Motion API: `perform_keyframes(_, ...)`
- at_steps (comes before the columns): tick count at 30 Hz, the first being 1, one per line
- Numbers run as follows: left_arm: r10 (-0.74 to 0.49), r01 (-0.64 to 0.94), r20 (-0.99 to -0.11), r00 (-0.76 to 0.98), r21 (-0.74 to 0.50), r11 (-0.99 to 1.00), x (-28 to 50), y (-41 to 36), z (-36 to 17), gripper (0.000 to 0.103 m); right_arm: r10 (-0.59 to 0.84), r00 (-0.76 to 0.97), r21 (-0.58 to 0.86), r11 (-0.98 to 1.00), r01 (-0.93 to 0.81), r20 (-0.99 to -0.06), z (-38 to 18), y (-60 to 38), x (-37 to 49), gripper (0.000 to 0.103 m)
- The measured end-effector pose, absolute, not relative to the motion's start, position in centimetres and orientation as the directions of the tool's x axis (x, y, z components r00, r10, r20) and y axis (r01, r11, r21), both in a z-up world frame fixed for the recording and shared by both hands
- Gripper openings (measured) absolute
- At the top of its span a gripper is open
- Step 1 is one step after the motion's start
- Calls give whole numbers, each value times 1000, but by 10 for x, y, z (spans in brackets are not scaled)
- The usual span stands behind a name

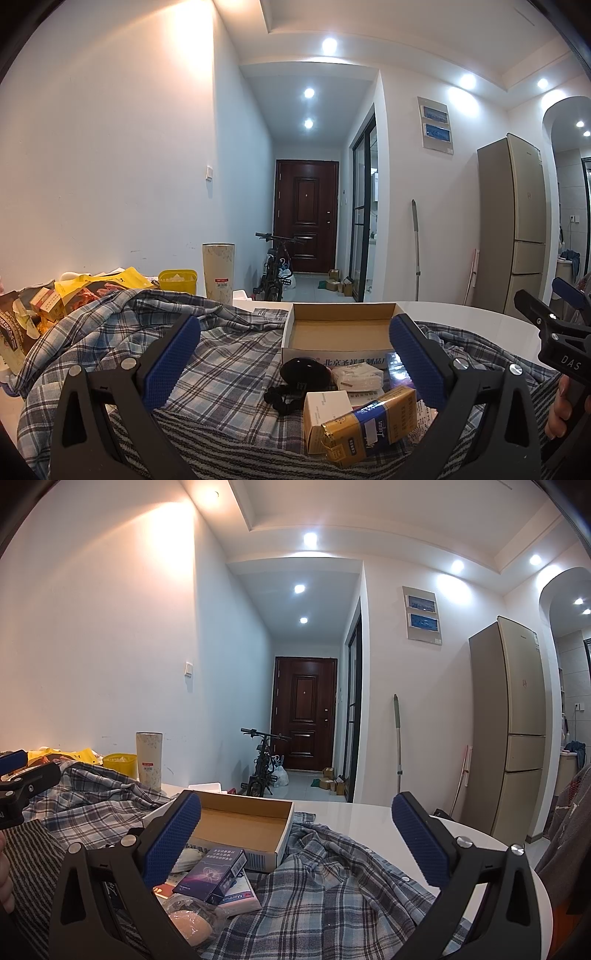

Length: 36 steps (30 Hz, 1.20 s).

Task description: Organize objects

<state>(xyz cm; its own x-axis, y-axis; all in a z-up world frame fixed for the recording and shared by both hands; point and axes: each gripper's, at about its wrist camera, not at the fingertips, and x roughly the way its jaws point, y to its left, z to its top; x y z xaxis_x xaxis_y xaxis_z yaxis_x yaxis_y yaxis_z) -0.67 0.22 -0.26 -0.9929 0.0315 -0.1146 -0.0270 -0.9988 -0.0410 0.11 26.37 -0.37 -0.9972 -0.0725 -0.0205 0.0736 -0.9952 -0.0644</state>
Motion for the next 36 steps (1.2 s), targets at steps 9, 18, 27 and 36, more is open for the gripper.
perform_keyframes(9,31,-27,-116,-993,-41,-999,-7,2,-3,103,-73,-997,-63,-995,74,-19,-4,264,1,103)
perform_keyframes(18,22,-16,-120,-993,-44,-999,-6,1,-1,103,-73,-997,-64,-995,74,-21,-4,264,1,103)
perform_keyframes(27,11,-2,-144,-990,-64,-998,-10,-2,-1,103,-82,-997,-60,-995,83,-15,-3,264,2,103)
perform_keyframes(36,11,-2,-117,-993,-72,-997,-7,-2,-1,103,-156,-986,-15,-987,157,-65,-3,268,-7,103)
